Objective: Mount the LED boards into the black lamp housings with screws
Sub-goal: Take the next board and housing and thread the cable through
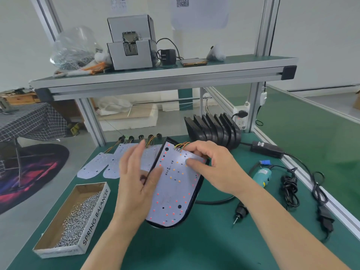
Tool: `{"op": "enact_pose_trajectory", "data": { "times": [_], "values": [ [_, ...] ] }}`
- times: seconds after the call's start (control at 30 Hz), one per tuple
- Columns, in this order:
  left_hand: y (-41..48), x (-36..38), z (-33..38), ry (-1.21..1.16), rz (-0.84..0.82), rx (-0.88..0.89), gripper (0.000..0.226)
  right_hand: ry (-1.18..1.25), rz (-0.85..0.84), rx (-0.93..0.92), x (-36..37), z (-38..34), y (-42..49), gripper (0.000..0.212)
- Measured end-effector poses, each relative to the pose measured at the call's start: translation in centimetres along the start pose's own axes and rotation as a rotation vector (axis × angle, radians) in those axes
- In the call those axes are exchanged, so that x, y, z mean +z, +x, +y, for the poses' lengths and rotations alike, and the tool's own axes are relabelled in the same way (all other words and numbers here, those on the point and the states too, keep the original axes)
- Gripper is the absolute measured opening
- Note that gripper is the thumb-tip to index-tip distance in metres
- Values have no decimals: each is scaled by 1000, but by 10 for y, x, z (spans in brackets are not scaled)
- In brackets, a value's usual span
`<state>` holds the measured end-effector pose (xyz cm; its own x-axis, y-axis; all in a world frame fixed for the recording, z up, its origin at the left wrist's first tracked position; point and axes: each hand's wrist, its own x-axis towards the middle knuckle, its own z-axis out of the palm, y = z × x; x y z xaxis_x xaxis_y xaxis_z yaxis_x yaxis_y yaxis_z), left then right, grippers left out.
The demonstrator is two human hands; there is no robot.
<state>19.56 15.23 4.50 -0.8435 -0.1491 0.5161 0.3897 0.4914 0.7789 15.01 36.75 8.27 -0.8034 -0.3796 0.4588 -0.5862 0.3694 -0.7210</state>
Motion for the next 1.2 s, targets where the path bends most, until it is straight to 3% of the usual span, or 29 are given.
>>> {"op": "enact_pose_trajectory", "data": {
  "times": [0.07,0.17,0.37,0.57,0.67,0.73,0.77,0.83,0.9,0.97,1.1,1.2],
  "values": [
    [-1,2,2,-84,76,-205,73,-23,13,-9,4,-2,-1,21],
    [1,2,-3,-320,-4,-427,47,-65,30,-29,5,-6,0,23],
    [1,1,-2,-548,-3,-535,54,-63,76,-40,3,-8,7,20],
    [-11,10,-5,-752,-28,-605,39,-374,19,-125,8,-6,9,17],
    [-12,12,-7,-843,-18,-618,44,-318,241,-207,15,-7,7,19],
    [-11,8,-7,-909,-30,-615,44,-26,520,-214,13,-2,4,12],
    [-11,5,-7,-934,-36,-615,44,194,591,-128,9,4,4,14],
    [-13,2,-6,-967,-52,-613,42,492,479,101,6,14,3,40],
    [-16,2,-4,-982,-81,-610,39,520,113,207,17,20,-1,67],
    [-19,3,-2,-988,-104,-614,36,518,-113,215,31,21,-4,62],
    [-19,2,1,-982,-127,-618,37,357,-76,170,44,16,-8,24],
    [-19,0,5,-959,-120,-627,37,387,-43,225,49,11,-9,35]
  ]
}}
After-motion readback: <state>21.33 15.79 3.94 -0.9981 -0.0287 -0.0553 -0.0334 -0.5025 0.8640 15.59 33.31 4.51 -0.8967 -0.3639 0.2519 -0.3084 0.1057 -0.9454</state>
